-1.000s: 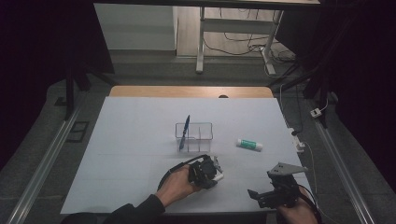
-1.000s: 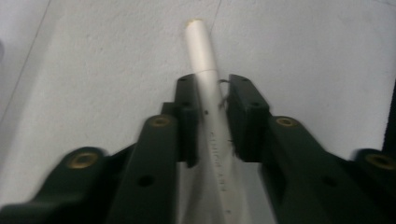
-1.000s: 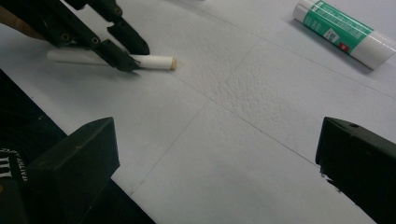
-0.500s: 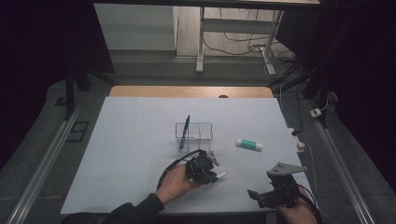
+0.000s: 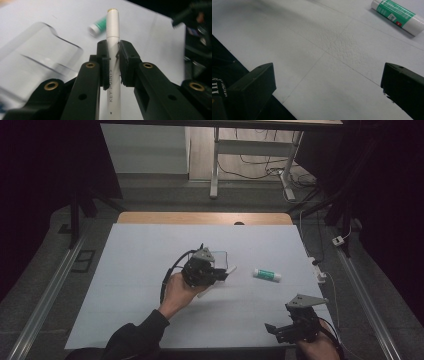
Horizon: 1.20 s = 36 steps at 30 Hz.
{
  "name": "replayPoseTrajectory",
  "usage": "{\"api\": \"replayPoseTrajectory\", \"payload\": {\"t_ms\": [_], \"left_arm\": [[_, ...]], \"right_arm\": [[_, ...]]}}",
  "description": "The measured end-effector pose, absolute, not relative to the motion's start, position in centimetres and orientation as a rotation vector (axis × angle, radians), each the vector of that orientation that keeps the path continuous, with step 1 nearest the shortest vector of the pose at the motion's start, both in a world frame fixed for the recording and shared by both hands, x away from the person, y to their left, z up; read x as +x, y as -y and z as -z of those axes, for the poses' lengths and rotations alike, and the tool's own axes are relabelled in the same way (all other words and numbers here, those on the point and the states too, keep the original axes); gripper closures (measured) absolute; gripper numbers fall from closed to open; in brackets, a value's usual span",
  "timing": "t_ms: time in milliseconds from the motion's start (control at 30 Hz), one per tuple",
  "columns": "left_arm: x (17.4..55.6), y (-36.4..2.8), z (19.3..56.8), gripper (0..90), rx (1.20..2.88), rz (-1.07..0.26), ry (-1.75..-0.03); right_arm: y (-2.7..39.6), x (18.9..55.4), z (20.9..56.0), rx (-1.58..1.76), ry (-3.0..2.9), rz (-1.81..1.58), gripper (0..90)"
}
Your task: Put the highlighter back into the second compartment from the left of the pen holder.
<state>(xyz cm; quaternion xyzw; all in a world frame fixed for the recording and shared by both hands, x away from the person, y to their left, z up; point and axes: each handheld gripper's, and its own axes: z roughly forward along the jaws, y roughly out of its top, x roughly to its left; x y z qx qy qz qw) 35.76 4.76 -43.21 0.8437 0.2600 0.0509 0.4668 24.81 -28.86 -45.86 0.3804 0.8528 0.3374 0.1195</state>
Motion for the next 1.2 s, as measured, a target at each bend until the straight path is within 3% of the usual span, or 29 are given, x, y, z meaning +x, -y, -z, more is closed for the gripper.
{"api": "replayPoseTrajectory", "payload": {"t_ms": [233,733,1200], "left_arm": [[37.9,-6.1,41.8,78.6,1.988,-0.198,-0.644],[41.5,-5.2,41.5,78.5,1.903,-0.297,-0.633],[42.2,-4.5,44.0,78.3,1.94,-0.316,-0.648]], "right_arm": [[28.8,24.8,45.9,1.115,-2.493,-0.986,0.6],[28.9,24.9,45.9,1.121,-2.499,-0.99,0.6],[29.1,25.0,45.9,1.128,-2.498,-1.009,0.6]]}}
